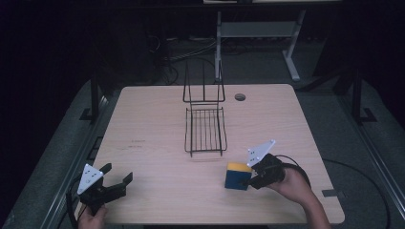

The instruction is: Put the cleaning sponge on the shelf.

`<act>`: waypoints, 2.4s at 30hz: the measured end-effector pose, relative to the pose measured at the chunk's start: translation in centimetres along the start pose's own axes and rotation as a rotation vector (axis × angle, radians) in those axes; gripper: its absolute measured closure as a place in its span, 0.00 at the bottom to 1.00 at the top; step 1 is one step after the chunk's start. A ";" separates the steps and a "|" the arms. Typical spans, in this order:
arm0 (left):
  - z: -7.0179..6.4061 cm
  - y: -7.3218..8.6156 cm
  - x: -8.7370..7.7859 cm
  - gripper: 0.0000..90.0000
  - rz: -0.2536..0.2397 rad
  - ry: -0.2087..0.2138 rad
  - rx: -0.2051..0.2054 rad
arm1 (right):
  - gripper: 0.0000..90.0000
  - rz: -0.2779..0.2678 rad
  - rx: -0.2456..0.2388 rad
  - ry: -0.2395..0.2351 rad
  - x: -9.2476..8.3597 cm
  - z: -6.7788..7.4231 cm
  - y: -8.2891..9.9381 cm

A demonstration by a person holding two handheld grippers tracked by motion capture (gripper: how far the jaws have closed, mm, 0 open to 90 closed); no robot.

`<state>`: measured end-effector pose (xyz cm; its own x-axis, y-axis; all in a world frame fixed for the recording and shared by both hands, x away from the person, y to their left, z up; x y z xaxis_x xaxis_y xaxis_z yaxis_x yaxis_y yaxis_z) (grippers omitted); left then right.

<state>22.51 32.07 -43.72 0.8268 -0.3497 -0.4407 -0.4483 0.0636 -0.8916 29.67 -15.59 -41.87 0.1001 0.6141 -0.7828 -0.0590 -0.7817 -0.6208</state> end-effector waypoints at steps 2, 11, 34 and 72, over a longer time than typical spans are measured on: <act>0.0 0.0 0.0 0.16 -0.003 0.002 -0.001 | 0.62 -0.002 -0.005 -0.002 0.0 -0.1 -0.3; 0.0 0.0 0.0 0.16 0.004 0.003 0.001 | 0.63 -0.015 -0.024 0.000 -0.5 -0.8 -1.6; 0.0 0.0 0.0 0.16 0.006 0.006 0.004 | 0.63 -0.036 -0.039 -0.017 -0.8 -3.7 -3.7; -0.1 -0.1 0.0 0.16 0.006 0.013 0.013 | 0.63 -0.039 -0.069 -0.002 -0.3 -7.8 -7.5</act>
<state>22.56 31.98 -43.67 0.8195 -0.3610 -0.4451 -0.4491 0.0780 -0.8901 37.79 -10.75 -36.67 0.0995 0.6444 -0.7582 0.0135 -0.7628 -0.6465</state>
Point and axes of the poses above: each handheld gripper's, and its own axes: x roughly forward along the jaws, y roughly out of its underside, z roughly to its left, the point moved 1 cm from there along x, roughly forward along the jaws, and after that the axes turned 7 degrees about -x, right-handed, at the moved point
